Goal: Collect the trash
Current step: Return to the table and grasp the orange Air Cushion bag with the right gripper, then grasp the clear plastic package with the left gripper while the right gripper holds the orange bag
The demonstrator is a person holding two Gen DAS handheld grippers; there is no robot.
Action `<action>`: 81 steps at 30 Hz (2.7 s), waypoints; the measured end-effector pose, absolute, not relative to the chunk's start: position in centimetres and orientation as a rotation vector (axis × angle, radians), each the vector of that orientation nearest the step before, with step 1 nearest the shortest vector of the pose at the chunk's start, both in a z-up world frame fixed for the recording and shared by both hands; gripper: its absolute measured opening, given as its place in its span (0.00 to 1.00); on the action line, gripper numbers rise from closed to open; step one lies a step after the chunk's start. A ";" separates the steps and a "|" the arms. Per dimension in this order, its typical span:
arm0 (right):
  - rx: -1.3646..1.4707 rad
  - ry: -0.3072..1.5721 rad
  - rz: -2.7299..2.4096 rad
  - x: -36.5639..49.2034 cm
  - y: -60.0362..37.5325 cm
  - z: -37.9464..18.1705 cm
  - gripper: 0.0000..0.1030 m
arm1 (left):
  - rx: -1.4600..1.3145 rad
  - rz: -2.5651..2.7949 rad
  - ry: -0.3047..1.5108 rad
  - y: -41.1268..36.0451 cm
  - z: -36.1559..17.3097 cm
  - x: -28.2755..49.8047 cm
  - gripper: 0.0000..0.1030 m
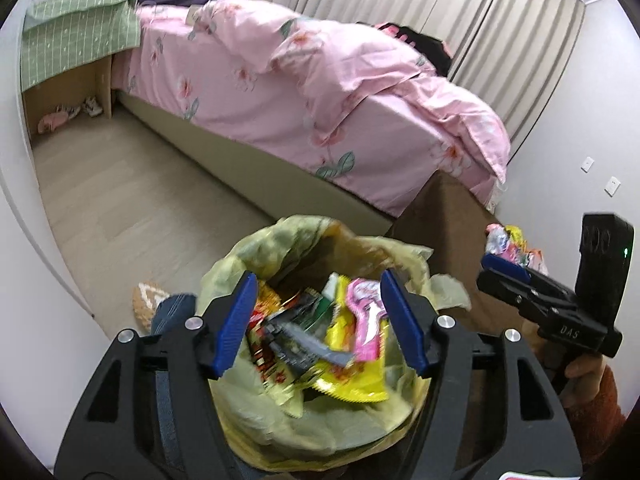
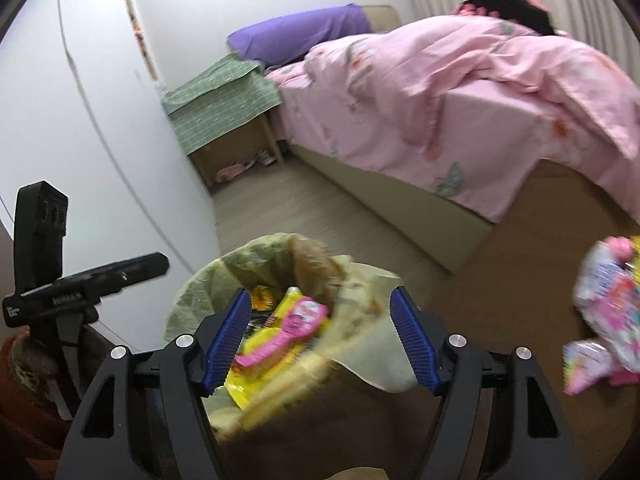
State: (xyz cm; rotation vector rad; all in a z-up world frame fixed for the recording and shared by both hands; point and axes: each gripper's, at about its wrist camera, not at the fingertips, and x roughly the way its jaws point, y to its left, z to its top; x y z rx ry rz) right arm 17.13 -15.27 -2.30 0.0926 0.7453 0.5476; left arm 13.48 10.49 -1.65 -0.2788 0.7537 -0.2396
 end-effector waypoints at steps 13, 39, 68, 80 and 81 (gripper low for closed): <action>0.039 0.678 0.330 9.4 -27.8 -1.5 0.68 | -0.090 -0.503 0.721 -3.2 -0.4 13.9 0.59; 0.015 0.815 -0.181 19.1 -46.9 -2.4 0.67 | -0.043 -0.775 0.799 -18.3 -2.7 20.5 0.59; 0.046 0.773 -0.034 5.8 -40.5 -4.7 0.22 | -0.114 -0.761 0.899 -17.4 -3.8 22.4 0.59; 0.131 0.747 -0.176 1.5 -42.4 -6.5 0.22 | 0.074 -0.720 1.020 -19.0 -5.1 17.0 0.59; 0.146 0.751 -0.175 1.3 -42.7 -6.7 0.22 | 0.094 -0.716 1.024 -19.2 -5.4 16.4 0.57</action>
